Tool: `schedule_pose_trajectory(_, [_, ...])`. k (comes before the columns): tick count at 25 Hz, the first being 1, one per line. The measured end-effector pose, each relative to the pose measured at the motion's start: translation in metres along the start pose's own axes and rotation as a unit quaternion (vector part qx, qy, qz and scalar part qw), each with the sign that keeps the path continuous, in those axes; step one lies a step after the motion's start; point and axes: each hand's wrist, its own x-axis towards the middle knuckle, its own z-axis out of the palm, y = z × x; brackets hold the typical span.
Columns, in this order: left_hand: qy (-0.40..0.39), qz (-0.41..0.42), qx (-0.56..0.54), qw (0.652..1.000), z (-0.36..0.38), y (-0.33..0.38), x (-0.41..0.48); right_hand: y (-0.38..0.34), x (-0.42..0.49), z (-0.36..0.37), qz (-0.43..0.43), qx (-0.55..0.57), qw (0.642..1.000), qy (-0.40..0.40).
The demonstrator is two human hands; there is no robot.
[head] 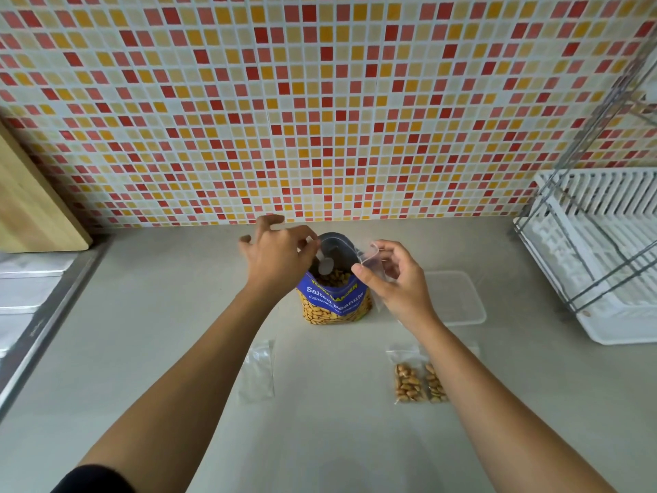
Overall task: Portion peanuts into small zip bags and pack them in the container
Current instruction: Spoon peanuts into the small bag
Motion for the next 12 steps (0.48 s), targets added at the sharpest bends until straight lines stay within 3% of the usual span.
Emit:
schedule_pose_trajectory(2, [-0.055, 0.017, 0.06, 0.997, 0.008, 0.002, 0.0, 0.0, 0.0, 0.0, 0.004, -0.001, 1.0, -0.004])
schedule_pose_trajectory(5, [-0.136, -0.029, 0.031, 0.99, 0.016, 0.007, 0.004, -0.001, 0.0, 0.001, 0.004, -0.01, 1.0, -0.012])
schedule_pose_trajectory(12, [-0.154, -0.085, -0.071, 0.982, 0.019, 0.003, 0.013, -0.005, -0.001, -0.004, 0.008, -0.028, 0.999, -0.036])
